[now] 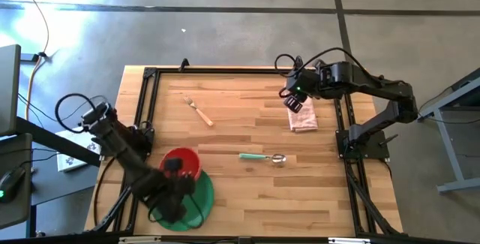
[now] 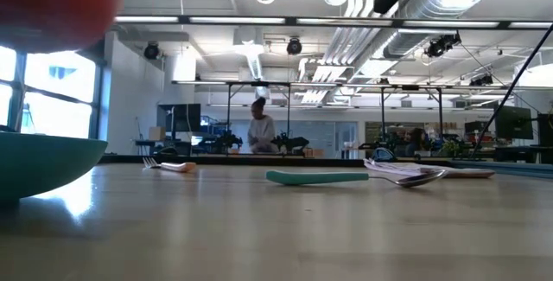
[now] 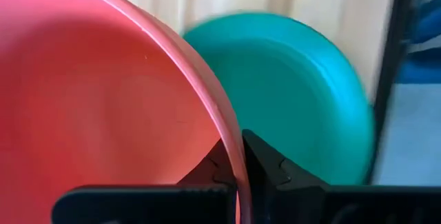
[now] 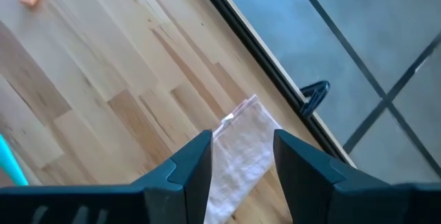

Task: Set table place
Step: Put the orange bowl on top of the green plate

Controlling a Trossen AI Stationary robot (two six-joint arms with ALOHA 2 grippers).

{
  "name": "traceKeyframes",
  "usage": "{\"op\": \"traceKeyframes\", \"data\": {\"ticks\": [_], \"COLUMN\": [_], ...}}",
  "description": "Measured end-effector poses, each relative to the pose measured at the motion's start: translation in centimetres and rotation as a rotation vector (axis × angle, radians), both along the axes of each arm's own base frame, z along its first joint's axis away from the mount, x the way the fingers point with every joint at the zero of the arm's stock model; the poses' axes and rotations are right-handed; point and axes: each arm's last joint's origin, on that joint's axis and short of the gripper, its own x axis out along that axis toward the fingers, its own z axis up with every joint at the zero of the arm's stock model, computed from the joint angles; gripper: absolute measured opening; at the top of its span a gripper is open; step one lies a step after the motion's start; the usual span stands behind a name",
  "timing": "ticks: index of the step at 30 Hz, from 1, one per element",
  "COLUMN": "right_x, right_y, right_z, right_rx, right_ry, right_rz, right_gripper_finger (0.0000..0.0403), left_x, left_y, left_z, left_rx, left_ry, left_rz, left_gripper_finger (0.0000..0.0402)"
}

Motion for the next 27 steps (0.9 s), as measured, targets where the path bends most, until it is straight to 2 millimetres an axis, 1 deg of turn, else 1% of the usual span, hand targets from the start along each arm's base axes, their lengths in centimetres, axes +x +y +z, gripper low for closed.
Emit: {"op": "traceKeyframes", "data": {"ticks": [4,7,10,18,21,27], "right_x": [0.1,0.1,0.1,0.1,0.1,0.1], "right_y": [0.0,0.0,0.0,0.0,0.0,0.0], "right_z": [0.0,0.0,0.0,0.0,0.0,0.0], "right_rx": [-0.006,-0.008,-0.008,-0.008,-0.007,-0.006], "right_ry": [0.0,0.003,0.006,0.006,0.007,0.007], "right_rz": [0.014,0.019,0.022,0.023,0.023,0.023], "right_gripper_finger": [0.0146,0.0146,0.0146,0.0146,0.0146,0.0146], "left_x": [-0.8,-0.9,-0.2,1.1,1.2,1.2], "left_y": [-2.6,-4.1,-5.2,-6.7,-6.9,-6.9], "left_z": [-1.3,-2.5,-3.9,-7.0,-7.6,-9.0], "left_rx": [-0.047,-0.085,-0.119,-0.149,-0.158,-0.136], "left_ry": [0.016,0.04,0.065,0.132,0.165,0.173], "left_rz": [0.089,0.132,0.156,0.159,0.16,0.163], "left_gripper_finger": [0.0,0.0,0.0,0.0,0.0,0.0]}}
